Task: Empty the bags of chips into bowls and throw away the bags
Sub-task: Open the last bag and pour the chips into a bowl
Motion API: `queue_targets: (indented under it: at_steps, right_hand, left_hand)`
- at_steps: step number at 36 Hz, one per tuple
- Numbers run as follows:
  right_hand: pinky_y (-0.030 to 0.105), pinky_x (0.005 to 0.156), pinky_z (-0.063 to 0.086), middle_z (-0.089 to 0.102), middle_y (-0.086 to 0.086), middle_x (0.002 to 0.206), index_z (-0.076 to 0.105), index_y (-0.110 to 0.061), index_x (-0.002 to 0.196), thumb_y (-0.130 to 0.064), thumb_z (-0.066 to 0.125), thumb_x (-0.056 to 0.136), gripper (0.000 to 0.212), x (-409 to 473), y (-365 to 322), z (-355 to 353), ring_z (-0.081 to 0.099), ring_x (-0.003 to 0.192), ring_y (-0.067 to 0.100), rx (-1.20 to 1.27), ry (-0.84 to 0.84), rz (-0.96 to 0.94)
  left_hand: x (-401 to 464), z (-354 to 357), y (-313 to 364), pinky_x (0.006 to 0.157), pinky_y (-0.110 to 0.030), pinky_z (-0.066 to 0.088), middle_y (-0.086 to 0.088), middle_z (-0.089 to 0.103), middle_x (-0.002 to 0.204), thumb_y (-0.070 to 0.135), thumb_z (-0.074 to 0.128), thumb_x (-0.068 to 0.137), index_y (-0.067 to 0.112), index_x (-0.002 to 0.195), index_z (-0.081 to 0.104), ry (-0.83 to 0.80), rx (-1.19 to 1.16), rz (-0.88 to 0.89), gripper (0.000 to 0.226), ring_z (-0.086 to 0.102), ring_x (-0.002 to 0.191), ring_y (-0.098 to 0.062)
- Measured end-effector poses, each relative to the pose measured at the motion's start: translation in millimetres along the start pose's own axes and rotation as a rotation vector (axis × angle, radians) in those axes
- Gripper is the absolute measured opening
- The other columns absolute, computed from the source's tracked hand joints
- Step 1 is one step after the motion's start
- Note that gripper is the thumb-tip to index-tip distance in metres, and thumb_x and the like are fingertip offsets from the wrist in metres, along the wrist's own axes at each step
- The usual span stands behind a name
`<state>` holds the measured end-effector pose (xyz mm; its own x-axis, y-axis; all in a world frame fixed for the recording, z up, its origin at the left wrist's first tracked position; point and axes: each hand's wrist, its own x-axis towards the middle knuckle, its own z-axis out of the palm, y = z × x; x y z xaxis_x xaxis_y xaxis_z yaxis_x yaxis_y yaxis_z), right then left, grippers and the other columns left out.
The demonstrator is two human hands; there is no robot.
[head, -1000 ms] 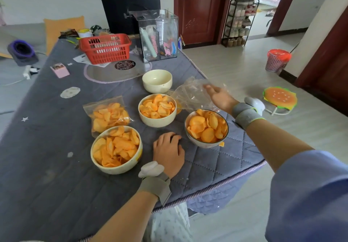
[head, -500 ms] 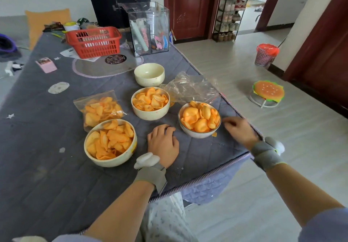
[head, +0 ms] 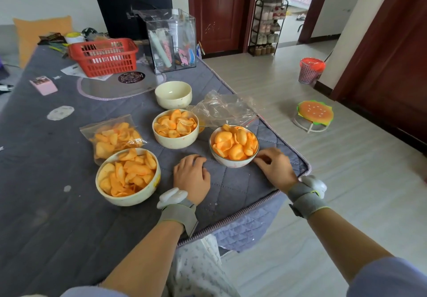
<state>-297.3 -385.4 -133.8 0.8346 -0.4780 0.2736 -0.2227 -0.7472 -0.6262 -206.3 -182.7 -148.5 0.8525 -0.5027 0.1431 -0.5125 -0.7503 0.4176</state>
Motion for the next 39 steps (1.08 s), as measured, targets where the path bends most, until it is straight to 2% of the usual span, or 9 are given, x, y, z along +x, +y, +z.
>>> queue_targets:
  at_steps: [4, 11, 14, 18, 25, 31, 35, 37, 39]
  right_hand:
    - [0.022, 0.067, 0.042, 0.065, 0.009, 0.083, 0.067, -0.002, 0.093, -0.01, 0.062, 0.083, 0.014, 27, -23, -22, 0.056, 0.073, 0.014, 0.408, 0.273, 0.219]
    - [0.003, 0.059, 0.038, 0.057, -0.012, 0.074, 0.066, -0.007, 0.091, -0.011, 0.063, 0.082, 0.01, 57, -86, -21, 0.051, 0.057, -0.013, 0.37, 0.057, -0.01]
    - [0.008, 0.064, 0.038, 0.061, -0.004, 0.083, 0.067, -0.009, 0.091, -0.014, 0.062, 0.083, 0.011, 61, -96, -12, 0.051, 0.063, -0.003, 0.245, -0.034, -0.067]
    - [0.023, 0.08, 0.04, 0.07, 0.003, 0.101, 0.07, -0.016, 0.093, -0.019, 0.058, 0.083, 0.016, 62, -101, -10, 0.056, 0.087, 0.015, 0.025, -0.152, -0.121]
    - [0.029, 0.08, 0.041, 0.065, 0.005, 0.107, 0.069, -0.015, 0.094, -0.016, 0.052, 0.086, 0.019, 60, -117, -16, 0.051, 0.086, 0.016, 0.081, -0.045, -0.117]
    - [0.031, 0.082, 0.046, 0.067, 0.003, 0.096, 0.067, -0.01, 0.097, -0.008, 0.052, 0.087, 0.019, 48, -153, -3, 0.057, 0.082, 0.016, 0.247, -0.03, -0.184]
    - [0.03, 0.078, 0.046, 0.062, -0.001, 0.086, 0.064, -0.009, 0.101, -0.007, 0.053, 0.085, 0.019, 25, -168, 28, 0.058, 0.075, 0.018, 0.238, -0.201, -0.214]
    - [0.029, 0.082, 0.046, 0.066, 0.003, 0.09, 0.064, -0.01, 0.103, -0.009, 0.053, 0.085, 0.022, 13, -169, 47, 0.061, 0.083, 0.02, 0.164, -0.311, -0.23]
    - [0.031, 0.09, 0.043, 0.067, 0.011, 0.108, 0.062, -0.011, 0.111, -0.015, 0.051, 0.087, 0.027, 3, -167, 66, 0.06, 0.101, 0.026, 0.009, -0.451, -0.232]
  left_hand:
    - [1, -1, -1, 0.105, -0.039, 0.031, -0.005, 0.05, 0.134, 0.022, 0.043, 0.089, 0.018, 0.125, 0.051, 0.009, -0.003, -0.006, 0.037, 0.041, 0.127, -0.024]
    - [0, -4, 1, 0.107, -0.036, 0.031, -0.002, 0.05, 0.135, 0.021, 0.044, 0.09, 0.019, 0.125, 0.051, -0.001, -0.069, -0.029, 0.036, 0.041, 0.129, -0.021]
    - [0, -8, 1, 0.107, -0.036, 0.034, -0.004, 0.054, 0.132, 0.016, 0.048, 0.089, 0.016, 0.122, 0.056, -0.008, -0.195, -0.066, 0.034, 0.043, 0.127, -0.022]
    - [2, -18, 9, 0.105, -0.038, 0.036, -0.009, 0.057, 0.127, 0.015, 0.049, 0.088, 0.01, 0.118, 0.058, -0.053, -0.263, -0.115, 0.032, 0.045, 0.124, -0.026]
    - [9, -60, 32, 0.096, -0.036, 0.045, -0.009, 0.062, 0.118, 0.025, 0.045, 0.091, 0.014, 0.109, 0.063, -0.239, -0.336, -0.088, 0.028, 0.057, 0.111, -0.025]
    - [16, -117, 18, 0.082, -0.033, 0.05, -0.004, 0.069, 0.096, 0.025, 0.048, 0.091, 0.019, 0.091, 0.066, -0.118, -0.605, -0.042, 0.019, 0.067, 0.084, -0.02]
    - [23, -143, -26, 0.055, -0.011, 0.045, -0.005, 0.065, 0.086, 0.014, 0.05, 0.09, 0.019, 0.085, 0.061, 0.079, -0.71, -0.192, 0.014, 0.059, 0.066, -0.016]
    - [24, -150, -55, 0.069, -0.023, 0.051, -0.009, 0.068, 0.09, 0.013, 0.05, 0.089, 0.017, 0.087, 0.064, 0.169, -0.629, -0.282, 0.014, 0.062, 0.075, -0.023]
    - [26, -156, -79, 0.09, -0.034, 0.048, -0.014, 0.07, 0.105, 0.017, 0.05, 0.089, 0.013, 0.094, 0.069, 0.217, -0.468, -0.368, 0.019, 0.062, 0.101, -0.031]
